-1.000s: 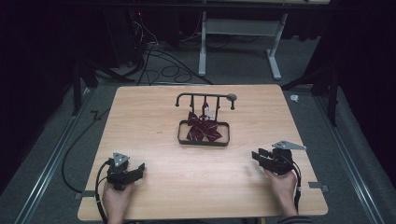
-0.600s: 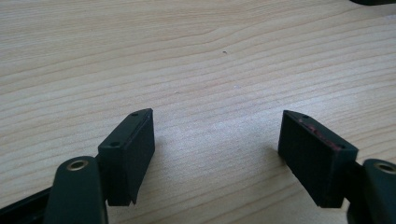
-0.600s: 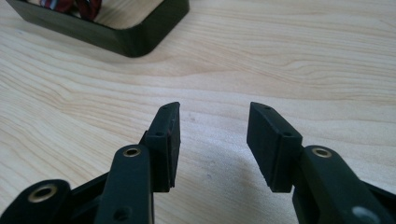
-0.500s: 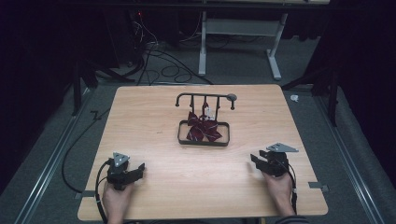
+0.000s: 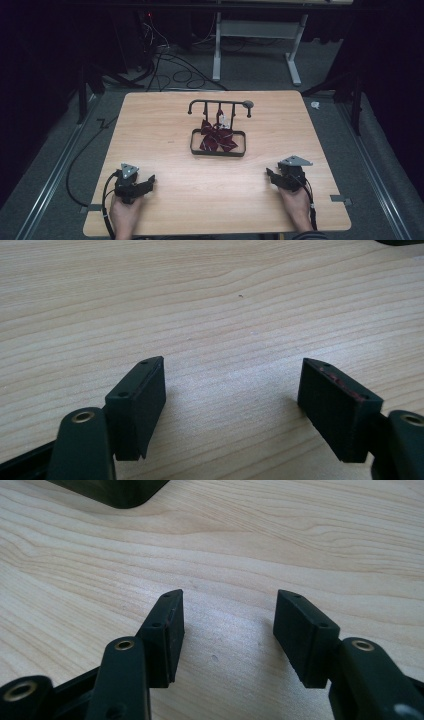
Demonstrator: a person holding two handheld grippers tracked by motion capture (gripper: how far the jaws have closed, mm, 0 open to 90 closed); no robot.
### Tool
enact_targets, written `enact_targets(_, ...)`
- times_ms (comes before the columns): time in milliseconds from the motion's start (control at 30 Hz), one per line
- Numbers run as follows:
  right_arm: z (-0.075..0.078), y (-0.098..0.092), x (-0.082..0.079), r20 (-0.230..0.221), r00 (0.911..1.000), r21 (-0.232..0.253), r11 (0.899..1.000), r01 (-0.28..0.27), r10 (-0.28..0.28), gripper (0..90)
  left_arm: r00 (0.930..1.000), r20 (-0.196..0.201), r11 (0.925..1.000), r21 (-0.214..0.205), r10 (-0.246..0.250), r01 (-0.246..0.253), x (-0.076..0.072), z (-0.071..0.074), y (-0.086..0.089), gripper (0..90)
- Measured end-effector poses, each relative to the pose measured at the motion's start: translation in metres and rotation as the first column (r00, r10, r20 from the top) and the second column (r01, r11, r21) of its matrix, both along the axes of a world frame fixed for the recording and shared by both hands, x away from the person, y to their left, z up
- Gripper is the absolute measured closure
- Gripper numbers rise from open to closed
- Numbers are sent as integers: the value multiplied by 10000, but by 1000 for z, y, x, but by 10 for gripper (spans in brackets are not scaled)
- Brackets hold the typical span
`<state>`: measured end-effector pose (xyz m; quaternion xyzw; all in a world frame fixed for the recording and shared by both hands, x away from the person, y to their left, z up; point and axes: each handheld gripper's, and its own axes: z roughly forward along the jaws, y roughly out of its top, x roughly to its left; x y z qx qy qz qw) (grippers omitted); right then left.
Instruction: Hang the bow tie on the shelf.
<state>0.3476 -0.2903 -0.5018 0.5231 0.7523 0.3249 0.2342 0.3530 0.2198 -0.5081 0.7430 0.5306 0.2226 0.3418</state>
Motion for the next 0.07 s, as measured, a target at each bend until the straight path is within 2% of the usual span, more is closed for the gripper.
enact_targets(67,0,0,0,-28,10000,15,10000,-10,10,470,10000,1,10000,-10,2,-2,0,0,0,277)
